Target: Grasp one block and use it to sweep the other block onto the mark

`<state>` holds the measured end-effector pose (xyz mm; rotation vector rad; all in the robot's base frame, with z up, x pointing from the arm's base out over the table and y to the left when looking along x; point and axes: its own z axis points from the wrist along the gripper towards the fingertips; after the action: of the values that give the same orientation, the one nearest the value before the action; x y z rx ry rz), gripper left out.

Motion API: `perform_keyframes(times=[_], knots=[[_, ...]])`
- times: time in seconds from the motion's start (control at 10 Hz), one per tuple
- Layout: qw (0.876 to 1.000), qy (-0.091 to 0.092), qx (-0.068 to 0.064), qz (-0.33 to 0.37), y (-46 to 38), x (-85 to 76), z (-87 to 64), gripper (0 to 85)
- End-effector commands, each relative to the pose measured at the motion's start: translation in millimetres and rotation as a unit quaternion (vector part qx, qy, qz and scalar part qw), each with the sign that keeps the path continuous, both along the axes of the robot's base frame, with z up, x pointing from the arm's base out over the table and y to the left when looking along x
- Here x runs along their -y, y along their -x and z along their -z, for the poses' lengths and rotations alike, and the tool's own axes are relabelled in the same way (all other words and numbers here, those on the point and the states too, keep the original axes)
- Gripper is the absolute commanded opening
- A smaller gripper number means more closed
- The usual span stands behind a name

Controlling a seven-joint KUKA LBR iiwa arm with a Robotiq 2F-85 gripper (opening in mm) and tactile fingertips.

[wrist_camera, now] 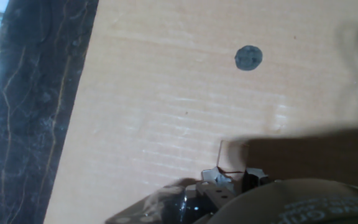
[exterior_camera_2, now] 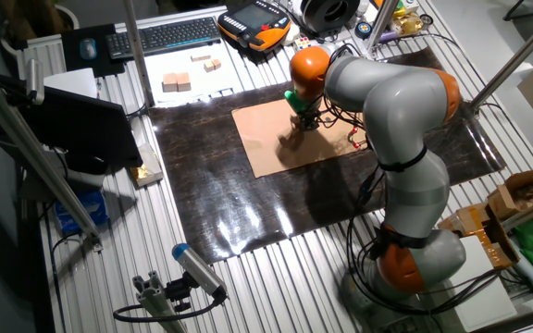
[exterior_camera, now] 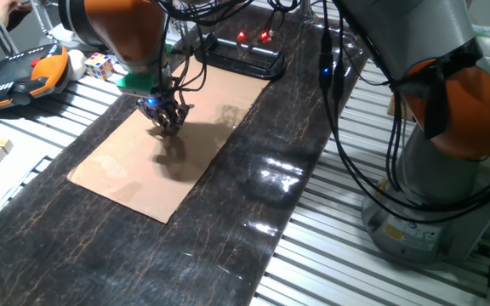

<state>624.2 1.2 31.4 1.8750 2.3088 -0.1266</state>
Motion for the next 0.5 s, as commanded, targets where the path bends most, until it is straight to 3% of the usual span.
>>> perform_keyframes(times=[0.0, 0.1, 0.4], knots=[[1.000, 0.002, -0.002, 0.001, 0.0, 0.0, 0.0, 0.7], [1.000, 0.008, -0.002, -0.002, 0.0, 0.0, 0.0, 0.7], [1.000, 0.001, -0.004, -0.009, 0.0, 0.0, 0.0, 0.7]])
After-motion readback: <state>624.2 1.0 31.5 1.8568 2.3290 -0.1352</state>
